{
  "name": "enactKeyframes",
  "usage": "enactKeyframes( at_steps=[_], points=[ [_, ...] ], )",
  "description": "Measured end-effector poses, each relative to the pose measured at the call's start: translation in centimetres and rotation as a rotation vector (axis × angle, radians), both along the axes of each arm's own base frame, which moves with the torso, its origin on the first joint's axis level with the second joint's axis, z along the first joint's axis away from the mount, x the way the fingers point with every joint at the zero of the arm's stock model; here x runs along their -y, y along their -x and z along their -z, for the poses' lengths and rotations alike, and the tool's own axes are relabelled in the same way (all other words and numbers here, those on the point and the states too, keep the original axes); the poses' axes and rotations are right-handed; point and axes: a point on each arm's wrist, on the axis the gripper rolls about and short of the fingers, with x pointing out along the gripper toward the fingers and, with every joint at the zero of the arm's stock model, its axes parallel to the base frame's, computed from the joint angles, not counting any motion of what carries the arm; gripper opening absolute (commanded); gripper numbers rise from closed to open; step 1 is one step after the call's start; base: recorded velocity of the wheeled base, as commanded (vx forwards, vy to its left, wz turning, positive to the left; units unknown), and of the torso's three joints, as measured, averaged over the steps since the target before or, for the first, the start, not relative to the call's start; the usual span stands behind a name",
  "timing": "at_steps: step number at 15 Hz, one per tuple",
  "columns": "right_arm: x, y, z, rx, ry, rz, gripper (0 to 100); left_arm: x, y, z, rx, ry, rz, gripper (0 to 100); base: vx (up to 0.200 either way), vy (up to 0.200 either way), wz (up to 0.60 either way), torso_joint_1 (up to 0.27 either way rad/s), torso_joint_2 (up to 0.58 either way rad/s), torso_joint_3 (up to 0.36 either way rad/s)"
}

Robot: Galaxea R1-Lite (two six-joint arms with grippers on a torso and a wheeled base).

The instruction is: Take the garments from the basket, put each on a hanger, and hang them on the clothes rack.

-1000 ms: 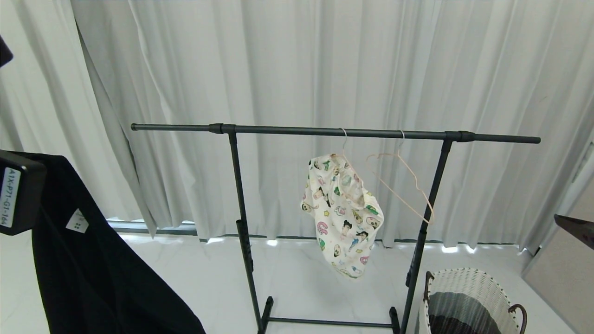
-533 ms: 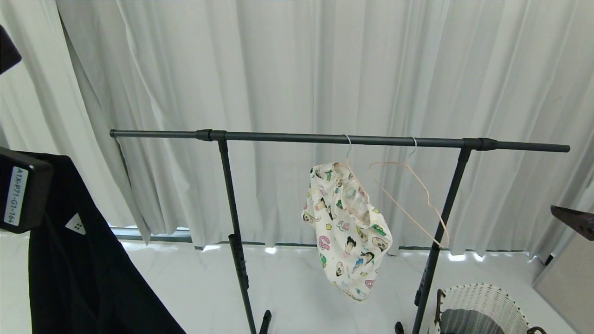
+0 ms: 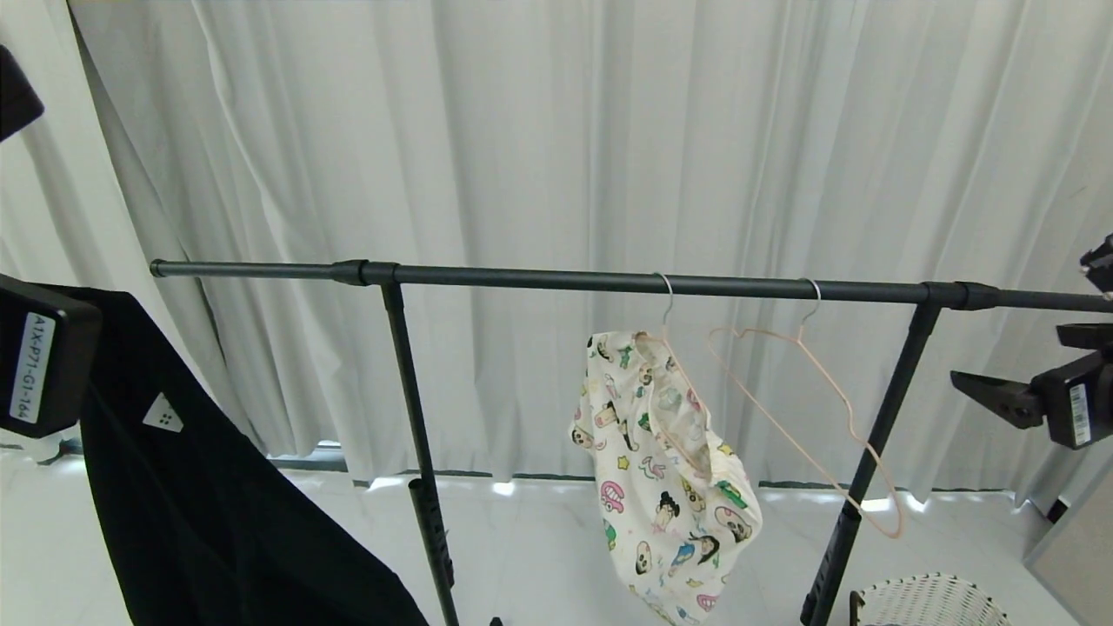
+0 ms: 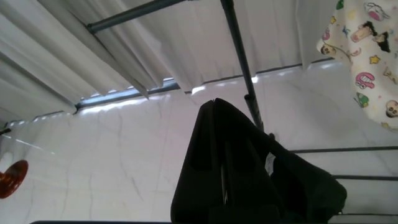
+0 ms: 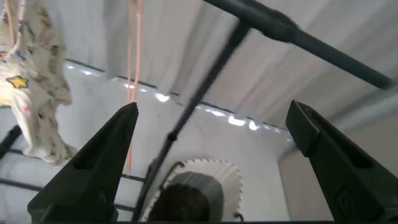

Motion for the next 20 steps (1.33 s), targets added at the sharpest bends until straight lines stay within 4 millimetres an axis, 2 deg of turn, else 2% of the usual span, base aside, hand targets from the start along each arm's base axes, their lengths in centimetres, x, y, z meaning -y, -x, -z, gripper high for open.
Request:
enactKeyframes(
  at_steps=[5, 8, 11, 14, 20],
  points=[
    [-1.0, -2.2, 2.0, -0.088, -0.044, -0.119, 100, 0.0, 0.0, 0.0, 0.0, 0.0, 0.0, 0, 0.0, 0.0, 0.0, 0.0, 0.0, 0.0],
    [-1.6, -4.5, 4.4, -0.135, -0.132, -0.089, 100, -0.1, 0.1, 0.0, 0.002, 0.002, -0.001, 0, 0.0, 0.0, 0.0, 0.0, 0.0, 0.0],
    [-2.1, -6.5, 7.3, -0.256, -0.222, -0.025, 100, -0.1, 0.1, 0.0, 0.002, 0.002, 0.0, 0, 0.0, 0.0, 0.0, 0.0, 0.0, 0.0],
    [-2.3, -8.1, 9.5, -0.311, -0.2, 0.04, 100, 0.0, 0.0, 0.0, -0.001, -0.001, 0.001, 0, 0.0, 0.0, 0.0, 0.0, 0.0, 0.0],
    [-3.3, -10.4, 11.9, -0.316, -0.215, 0.069, 100, 0.2, 0.0, 0.5, -0.015, -0.012, 0.01, 0, 0.0, 0.0, 0.0, 0.0, 0.0, 0.0]
  ],
)
